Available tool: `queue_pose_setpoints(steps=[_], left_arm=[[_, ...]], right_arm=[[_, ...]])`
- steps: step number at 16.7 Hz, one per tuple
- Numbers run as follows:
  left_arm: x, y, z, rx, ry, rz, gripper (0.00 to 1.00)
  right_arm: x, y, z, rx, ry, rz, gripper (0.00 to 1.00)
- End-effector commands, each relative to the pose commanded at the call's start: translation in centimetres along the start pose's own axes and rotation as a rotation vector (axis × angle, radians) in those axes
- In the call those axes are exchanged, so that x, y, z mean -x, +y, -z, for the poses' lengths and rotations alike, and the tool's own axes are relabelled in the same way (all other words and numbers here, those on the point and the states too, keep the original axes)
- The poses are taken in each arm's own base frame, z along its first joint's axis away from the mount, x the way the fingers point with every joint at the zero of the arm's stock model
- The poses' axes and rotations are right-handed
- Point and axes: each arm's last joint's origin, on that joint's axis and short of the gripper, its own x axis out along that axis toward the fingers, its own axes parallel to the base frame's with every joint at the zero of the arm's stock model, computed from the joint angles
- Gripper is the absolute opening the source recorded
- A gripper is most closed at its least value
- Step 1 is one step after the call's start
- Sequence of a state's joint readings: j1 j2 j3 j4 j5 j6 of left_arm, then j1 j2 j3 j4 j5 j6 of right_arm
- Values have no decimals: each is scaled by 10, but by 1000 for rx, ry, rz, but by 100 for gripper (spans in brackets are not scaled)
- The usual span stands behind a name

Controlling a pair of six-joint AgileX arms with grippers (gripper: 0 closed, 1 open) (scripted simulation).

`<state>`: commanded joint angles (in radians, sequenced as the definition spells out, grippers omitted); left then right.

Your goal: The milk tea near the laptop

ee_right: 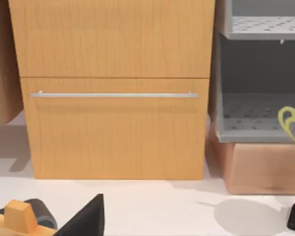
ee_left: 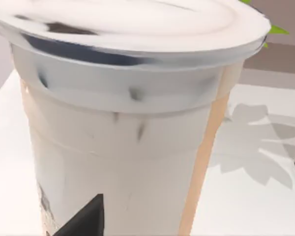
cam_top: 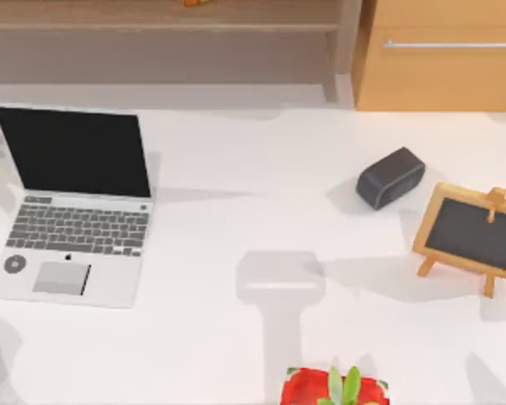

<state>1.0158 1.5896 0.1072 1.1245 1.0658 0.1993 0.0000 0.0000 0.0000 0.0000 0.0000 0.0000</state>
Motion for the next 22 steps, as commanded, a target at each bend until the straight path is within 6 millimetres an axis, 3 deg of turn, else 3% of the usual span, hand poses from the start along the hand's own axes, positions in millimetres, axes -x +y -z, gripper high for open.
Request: queue_pose_setpoints(steps=[6,14,18,22], left_arm=[[20,26,14,-86,-55,-27,100],[22,29,14,-103,-63,-29,100],[1,36,10,-106,-64,-32,100],[-38,35,8,-106,-63,-29,100]], right_arm=[[0,0,0,0,0,0,100],[0,0,0,0,0,0,100],[0,0,0,0,0,0,100],[0,0,0,0,0,0,100]])
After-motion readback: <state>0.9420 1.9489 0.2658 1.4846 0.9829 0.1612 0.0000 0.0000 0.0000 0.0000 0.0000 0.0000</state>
